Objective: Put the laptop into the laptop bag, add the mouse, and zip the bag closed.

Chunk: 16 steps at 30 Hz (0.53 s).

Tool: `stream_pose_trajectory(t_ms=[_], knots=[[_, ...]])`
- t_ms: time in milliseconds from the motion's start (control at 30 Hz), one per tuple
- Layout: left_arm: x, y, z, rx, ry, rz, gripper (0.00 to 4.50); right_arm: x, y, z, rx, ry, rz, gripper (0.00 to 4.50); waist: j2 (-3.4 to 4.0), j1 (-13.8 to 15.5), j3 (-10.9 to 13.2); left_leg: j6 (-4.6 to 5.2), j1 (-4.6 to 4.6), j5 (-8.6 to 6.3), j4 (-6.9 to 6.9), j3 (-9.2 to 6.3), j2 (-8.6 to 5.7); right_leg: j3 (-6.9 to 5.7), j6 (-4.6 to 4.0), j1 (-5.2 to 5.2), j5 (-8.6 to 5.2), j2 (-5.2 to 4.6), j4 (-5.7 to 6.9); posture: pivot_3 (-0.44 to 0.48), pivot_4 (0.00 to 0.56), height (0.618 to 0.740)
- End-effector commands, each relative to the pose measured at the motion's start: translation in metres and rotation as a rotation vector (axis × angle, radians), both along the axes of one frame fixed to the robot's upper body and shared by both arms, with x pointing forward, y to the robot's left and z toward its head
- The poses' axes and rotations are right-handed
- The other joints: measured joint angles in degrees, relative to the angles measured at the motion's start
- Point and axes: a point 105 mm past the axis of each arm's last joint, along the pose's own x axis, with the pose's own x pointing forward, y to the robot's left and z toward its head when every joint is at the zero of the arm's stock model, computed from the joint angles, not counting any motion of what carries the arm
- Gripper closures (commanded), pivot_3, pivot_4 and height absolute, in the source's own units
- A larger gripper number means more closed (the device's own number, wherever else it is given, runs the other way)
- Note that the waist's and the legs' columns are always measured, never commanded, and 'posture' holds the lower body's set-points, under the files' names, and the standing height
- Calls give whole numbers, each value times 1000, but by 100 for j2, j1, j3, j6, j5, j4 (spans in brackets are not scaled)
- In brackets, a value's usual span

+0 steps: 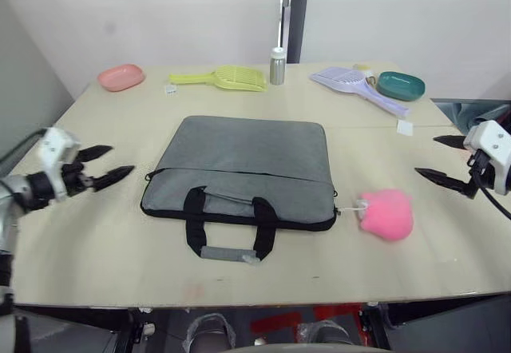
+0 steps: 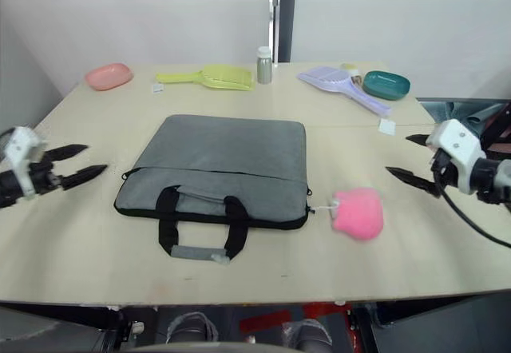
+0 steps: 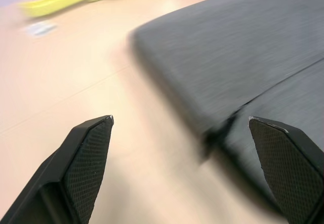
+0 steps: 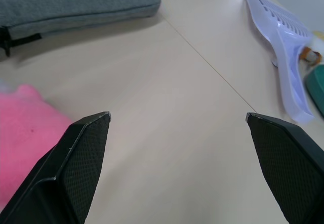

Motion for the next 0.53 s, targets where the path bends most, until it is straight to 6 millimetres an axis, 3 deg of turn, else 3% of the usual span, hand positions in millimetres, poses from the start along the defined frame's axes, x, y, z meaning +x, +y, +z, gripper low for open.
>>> stream_pose_trajectory(t_ms=[33,167,533], knots=[[1,25,8,108,3,93,31,1,-1,15,-14,-41,21,0,-1,29,1,0,0,-1,13,-1,-1,1,0,-1,0,-3,13,0,150,740],[3,45,13,163,2,173,31,3,-2,18,-14,-44,17,0,-2,83,2,1,3,-3,56,-7,-2,3,-1,2,0,-8,53,0,150,740],[9,44,10,138,30,149,31,0,5,9,19,-12,26,0,-7,95,4,5,-9,-5,89,-16,-5,-1,-4,2,2,-15,80,0,150,740]])
